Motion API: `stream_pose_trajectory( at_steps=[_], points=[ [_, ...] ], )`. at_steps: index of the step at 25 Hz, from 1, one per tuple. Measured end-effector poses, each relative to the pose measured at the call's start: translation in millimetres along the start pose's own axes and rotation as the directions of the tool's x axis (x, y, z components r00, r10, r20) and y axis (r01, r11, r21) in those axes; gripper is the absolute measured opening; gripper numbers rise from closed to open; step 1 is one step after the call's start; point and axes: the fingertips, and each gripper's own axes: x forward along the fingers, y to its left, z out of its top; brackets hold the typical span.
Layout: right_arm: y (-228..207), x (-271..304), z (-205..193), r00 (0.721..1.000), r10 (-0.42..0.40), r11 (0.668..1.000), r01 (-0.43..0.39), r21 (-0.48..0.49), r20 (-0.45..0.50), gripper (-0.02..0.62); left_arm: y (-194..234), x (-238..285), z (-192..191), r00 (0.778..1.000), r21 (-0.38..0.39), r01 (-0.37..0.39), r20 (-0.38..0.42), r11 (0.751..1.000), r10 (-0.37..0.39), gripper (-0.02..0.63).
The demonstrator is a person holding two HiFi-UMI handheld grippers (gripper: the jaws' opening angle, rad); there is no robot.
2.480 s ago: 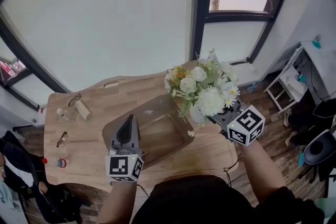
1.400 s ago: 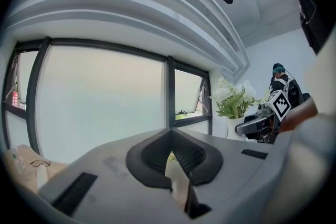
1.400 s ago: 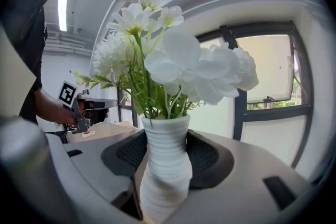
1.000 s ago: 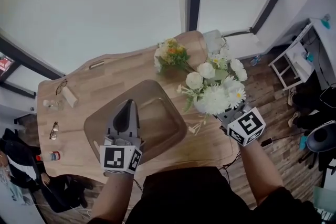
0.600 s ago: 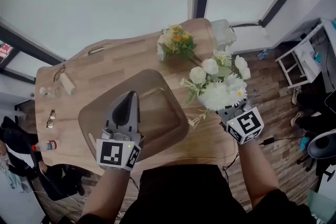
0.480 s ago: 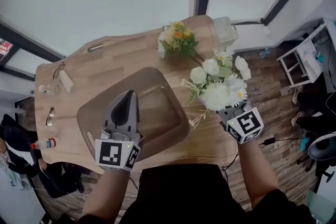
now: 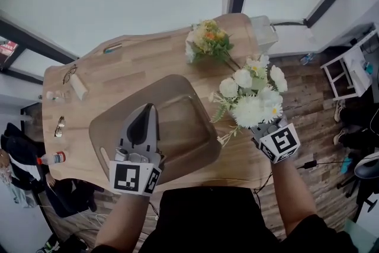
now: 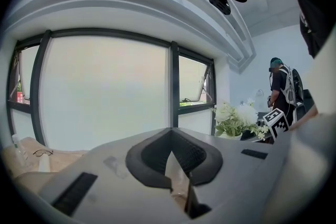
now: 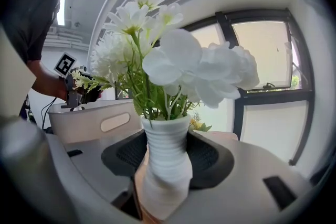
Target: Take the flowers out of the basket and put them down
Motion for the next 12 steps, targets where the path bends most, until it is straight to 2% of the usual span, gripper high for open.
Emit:
stream_pose_trajectory(
  at_steps=[12],
  points=[
    [3, 5, -22, 1.0, 0.004, 1.0, -0.004, 0.0, -0.022, 0.255, 0, -1, 7, 1.0, 0.028, -0.006, -0.003, 1.0, 0.006, 0.0]
  ],
)
